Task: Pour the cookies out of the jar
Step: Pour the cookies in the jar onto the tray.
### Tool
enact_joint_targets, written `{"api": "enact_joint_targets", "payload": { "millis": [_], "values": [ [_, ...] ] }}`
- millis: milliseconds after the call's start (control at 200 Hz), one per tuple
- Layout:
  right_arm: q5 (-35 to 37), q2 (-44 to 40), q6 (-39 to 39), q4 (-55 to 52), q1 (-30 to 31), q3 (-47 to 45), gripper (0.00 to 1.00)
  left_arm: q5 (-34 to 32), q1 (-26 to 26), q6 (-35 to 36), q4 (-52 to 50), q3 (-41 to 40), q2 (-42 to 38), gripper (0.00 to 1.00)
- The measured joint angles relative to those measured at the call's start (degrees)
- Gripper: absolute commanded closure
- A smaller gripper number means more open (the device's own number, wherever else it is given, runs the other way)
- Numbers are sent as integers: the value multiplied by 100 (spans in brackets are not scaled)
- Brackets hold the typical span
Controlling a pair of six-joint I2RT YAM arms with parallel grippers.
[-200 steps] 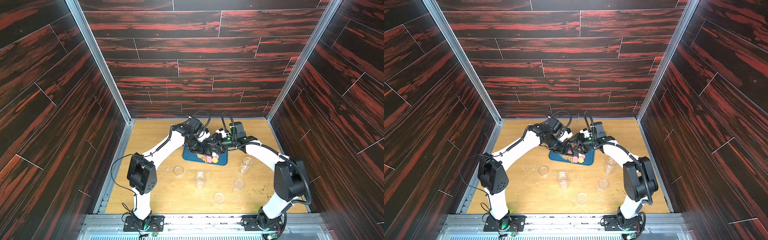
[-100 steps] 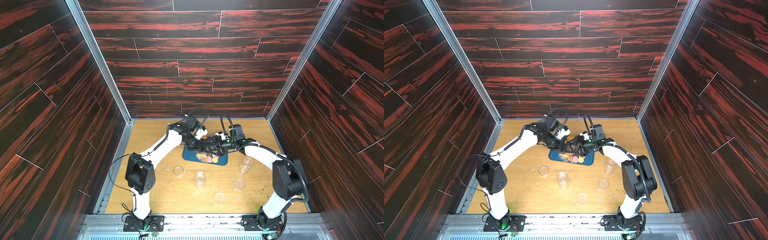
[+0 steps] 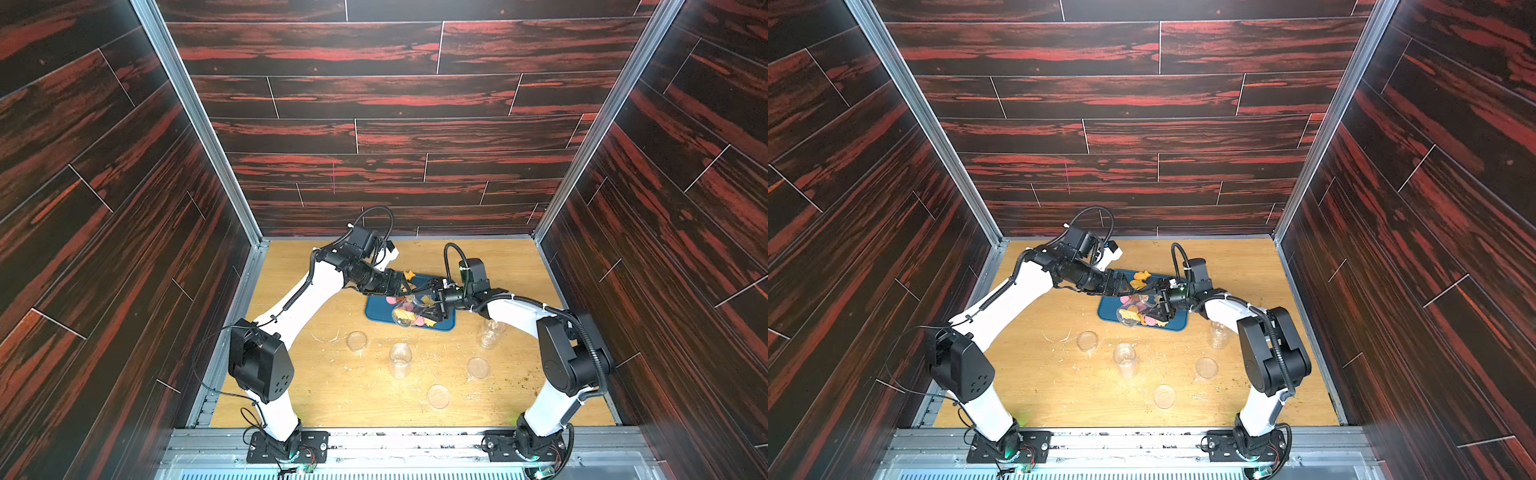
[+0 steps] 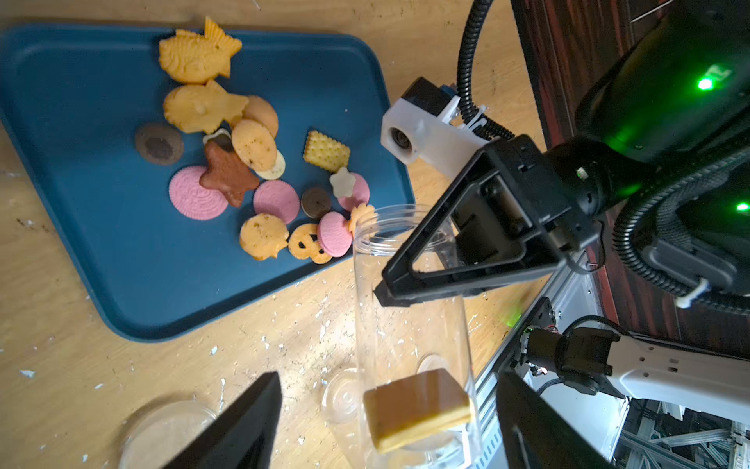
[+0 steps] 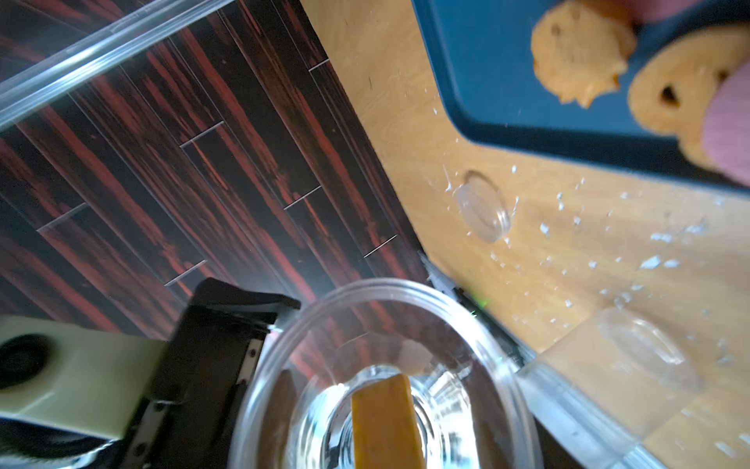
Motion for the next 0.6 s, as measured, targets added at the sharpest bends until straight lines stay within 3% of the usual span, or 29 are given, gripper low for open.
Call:
{"api": "enact_joint_targets", "payload": {
  "millis": [301, 601],
  "values": [
    [7, 317, 2516, 2802, -7, -1123, 31, -66, 20, 0, 35, -52, -46, 14],
    [275, 595, 3213, 4199, -7, -1141, 31, -195, 42, 81, 133, -195, -332, 14]
  ]
}}
